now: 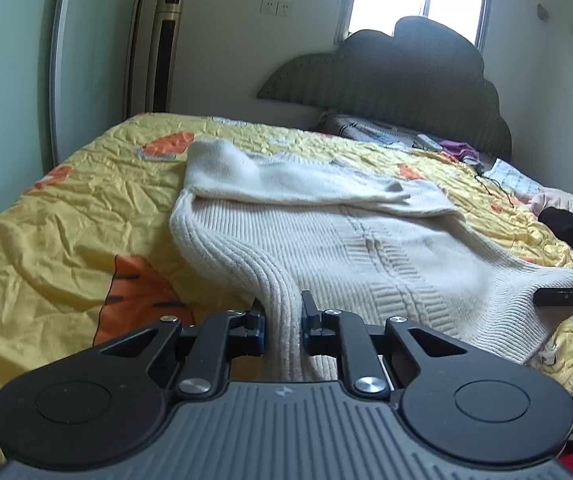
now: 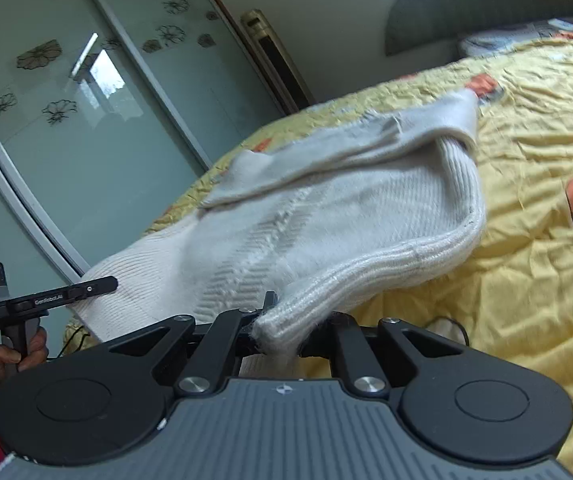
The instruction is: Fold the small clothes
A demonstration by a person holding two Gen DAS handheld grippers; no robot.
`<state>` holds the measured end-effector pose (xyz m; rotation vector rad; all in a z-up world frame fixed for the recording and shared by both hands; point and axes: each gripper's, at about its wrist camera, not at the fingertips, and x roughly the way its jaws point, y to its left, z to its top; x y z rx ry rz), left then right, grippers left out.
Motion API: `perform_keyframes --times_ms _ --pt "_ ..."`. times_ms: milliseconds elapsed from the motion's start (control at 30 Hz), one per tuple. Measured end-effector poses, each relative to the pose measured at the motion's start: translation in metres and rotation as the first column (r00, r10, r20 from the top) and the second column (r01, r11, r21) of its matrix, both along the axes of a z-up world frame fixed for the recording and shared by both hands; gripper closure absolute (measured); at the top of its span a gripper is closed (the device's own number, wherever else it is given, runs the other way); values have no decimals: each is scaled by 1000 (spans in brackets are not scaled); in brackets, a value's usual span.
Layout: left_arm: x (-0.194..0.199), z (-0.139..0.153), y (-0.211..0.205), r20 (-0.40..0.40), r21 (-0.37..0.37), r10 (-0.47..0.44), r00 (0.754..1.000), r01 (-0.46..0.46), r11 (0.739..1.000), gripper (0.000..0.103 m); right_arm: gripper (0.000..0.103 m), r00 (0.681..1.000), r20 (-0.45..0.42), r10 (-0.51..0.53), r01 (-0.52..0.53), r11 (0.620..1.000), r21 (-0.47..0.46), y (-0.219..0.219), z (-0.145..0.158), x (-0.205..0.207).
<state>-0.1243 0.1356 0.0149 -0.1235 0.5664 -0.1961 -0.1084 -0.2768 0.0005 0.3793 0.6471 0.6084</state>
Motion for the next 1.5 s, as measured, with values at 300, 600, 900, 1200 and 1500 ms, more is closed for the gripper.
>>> perform_keyframes --times_ms 300,600,900,1200,1500 --pt "17 15 -2 47 -61 62 997 -59 996 87 90 997 57 -45 43 998 40 -2 13 14" --pt "32 11 7 3 -98 135 991 -134 986 87 90 984 78 -158 153 986 65 0 6 26" --pt "47 16 4 7 -87 152 988 -150 985 87 90 982 92 -165 161 986 43 6 9 36" --pt "68 26 0 15 -67 187 982 -186 980 88 90 975 141 -174 172 985 27 9 23 53" --pt "97 36 -12 31 10 212 977 -213 977 88 90 962 197 -188 194 981 -10 15 32 84"
